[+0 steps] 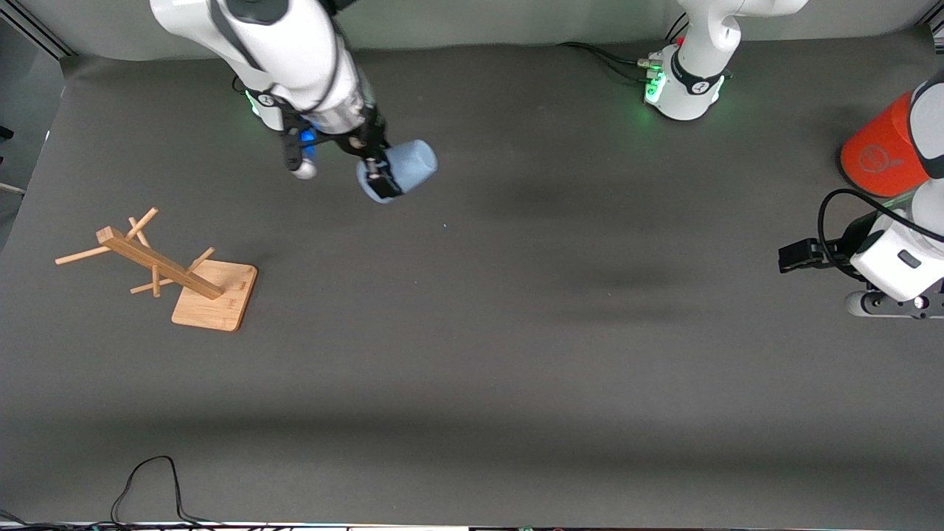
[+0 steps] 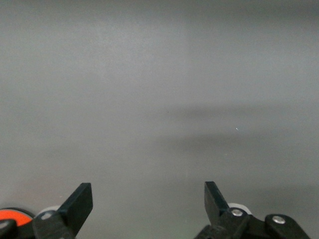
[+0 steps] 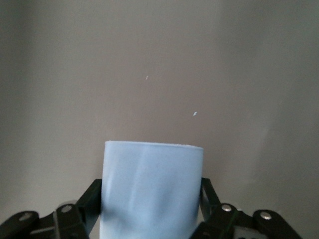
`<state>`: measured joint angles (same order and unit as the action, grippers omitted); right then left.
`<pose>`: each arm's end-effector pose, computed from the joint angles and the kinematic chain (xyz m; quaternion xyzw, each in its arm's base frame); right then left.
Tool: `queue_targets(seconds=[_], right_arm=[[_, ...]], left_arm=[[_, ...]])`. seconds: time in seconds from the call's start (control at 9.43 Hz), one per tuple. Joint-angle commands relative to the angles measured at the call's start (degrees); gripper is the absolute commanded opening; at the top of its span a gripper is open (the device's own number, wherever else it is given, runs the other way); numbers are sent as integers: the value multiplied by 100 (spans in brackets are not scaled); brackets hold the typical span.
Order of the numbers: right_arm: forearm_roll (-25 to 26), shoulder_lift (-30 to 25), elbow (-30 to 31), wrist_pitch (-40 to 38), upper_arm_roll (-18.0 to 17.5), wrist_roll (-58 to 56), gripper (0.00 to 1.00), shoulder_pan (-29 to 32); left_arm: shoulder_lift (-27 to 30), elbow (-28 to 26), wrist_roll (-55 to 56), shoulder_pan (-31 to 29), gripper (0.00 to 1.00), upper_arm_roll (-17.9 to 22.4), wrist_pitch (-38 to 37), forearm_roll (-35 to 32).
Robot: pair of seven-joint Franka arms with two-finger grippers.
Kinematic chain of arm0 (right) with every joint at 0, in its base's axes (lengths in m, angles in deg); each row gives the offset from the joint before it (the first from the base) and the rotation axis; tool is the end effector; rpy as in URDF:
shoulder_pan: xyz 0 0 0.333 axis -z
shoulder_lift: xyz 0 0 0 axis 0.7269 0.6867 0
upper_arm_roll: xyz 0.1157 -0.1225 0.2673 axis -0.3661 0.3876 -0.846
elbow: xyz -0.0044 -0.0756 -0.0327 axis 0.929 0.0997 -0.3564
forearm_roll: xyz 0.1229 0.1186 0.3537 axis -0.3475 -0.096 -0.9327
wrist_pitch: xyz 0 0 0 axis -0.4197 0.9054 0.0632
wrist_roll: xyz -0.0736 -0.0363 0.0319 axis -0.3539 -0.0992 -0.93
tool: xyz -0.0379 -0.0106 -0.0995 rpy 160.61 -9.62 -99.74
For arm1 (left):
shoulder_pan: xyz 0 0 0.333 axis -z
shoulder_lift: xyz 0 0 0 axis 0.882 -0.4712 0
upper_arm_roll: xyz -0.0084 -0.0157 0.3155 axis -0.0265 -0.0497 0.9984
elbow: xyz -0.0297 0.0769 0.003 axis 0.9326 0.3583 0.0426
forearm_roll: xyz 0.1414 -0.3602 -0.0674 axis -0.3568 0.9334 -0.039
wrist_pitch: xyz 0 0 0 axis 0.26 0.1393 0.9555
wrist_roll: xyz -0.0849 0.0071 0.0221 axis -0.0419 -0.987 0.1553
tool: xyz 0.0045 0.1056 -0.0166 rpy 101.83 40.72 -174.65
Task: Rotate and upright cup with both arms
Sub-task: 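Pull the blue cup off the stand peg with the right gripper, then carry the cup to mid-table and lower it with the right gripper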
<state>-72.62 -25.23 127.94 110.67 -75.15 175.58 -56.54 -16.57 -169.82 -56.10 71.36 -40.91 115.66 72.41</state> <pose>0.4503 0.4039 0.5191 -0.7630 0.6429 0.0383 0.0555 0.6200 -0.0256 0.5386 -0.9986 0.0109 0.0513 0.0010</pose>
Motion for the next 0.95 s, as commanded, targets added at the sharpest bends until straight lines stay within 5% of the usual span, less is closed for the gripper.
queue_targets(seconds=[0.0,0.32,0.42,0.53,0.74,0.85], right_arm=[[1321,1440,-1076,69,-37,1724,65,-965],[2441,2918,-2017,69,-3,3178,62,-1994],[2583,3288,-2273,69,267,3408,62,-2372],[2576,3587,-2493,78,670,3524,62,-2749],[2575,4098,-2767,95,1043,3569,61,-3095],[2584,4291,-2820,148,1061,3569,61,-3105]], left_arm=[[-10,102,14,46,100,43,-131,50],[-10,102,14,55,99,43,-122,50],[-10,102,14,55,98,43,-122,50],[-10,102,14,55,84,43,-122,50],[-1,93,-230,55,6,17,-131,50],[-1,93,-327,55,0,8,-131,41]])
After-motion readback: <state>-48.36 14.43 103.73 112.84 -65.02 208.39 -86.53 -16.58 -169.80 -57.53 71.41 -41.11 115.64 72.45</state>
